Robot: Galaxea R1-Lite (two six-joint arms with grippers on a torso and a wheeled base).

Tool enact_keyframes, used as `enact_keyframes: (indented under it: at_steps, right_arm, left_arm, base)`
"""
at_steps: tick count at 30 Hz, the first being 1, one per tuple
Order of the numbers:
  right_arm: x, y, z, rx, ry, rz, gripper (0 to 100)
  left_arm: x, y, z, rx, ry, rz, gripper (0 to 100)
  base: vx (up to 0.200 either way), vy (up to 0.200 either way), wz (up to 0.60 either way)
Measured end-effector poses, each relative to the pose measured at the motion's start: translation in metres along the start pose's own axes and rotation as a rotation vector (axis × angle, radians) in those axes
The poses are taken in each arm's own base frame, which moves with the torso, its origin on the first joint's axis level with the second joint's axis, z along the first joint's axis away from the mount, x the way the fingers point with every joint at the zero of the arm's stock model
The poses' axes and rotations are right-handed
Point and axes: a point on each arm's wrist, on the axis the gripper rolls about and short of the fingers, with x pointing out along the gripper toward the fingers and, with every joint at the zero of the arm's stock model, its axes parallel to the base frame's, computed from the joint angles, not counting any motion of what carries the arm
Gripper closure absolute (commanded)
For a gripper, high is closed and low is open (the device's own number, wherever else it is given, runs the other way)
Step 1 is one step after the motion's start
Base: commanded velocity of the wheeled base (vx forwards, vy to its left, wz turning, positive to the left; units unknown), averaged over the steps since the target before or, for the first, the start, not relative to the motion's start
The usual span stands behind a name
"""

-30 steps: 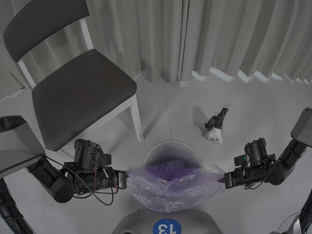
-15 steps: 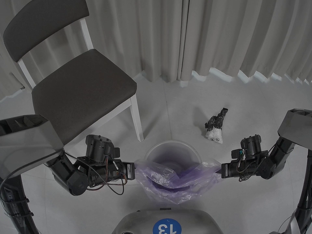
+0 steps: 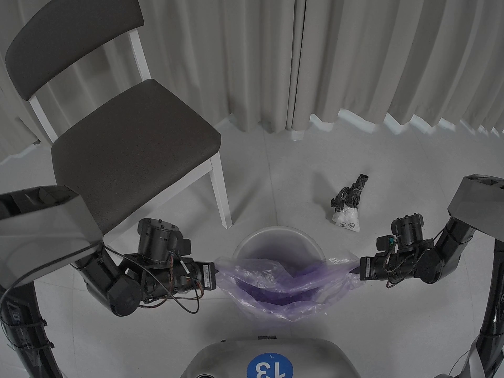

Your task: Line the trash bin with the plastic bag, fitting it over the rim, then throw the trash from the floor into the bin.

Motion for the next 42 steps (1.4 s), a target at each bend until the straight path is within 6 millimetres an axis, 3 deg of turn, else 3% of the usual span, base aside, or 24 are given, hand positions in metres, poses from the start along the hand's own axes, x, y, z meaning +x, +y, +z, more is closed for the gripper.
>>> enact_keyframes:
  at_steps: [8,14,21,27,36,42]
  right_arm:
    - [-0.008,0.026,-0.006,-0.022,0.024,0.039,100]
    - [-0.005,0.038,-0.014,-0.045,0.052,0.056,100]
    - [-0.002,0.033,-0.015,-0.039,0.059,0.048,100]
    - [-0.001,0.014,-0.010,-0.003,0.040,0.016,100]
    - [-0.004,0.004,-0.006,0.021,0.027,0.001,100]
    - [0.001,0.016,-0.013,0.001,0.053,0.024,100]
  left_arm:
    - [-0.026,0.012,-0.009,-0.026,0.023,0.044,100]
    - [-0.025,0.006,-0.009,-0.012,0.022,0.028,100]
    - [-0.004,-0.005,-0.007,0.010,0.013,0.022,100]
    - [0.015,-0.016,-0.004,0.033,0.004,0.010,100]
    - [0.015,-0.016,-0.004,0.032,0.005,0.012,100]
    - [0.009,-0.013,-0.008,0.032,0.012,0.023,100]
  base:
    - [0.000,0.000,0.00]
    - [0.000,0.000,0.00]
    - [0.000,0.000,0.00]
    - [0.000,0.000,0.00]
    - [0.000,0.000,0.00]
    - [0.000,0.000,0.00]
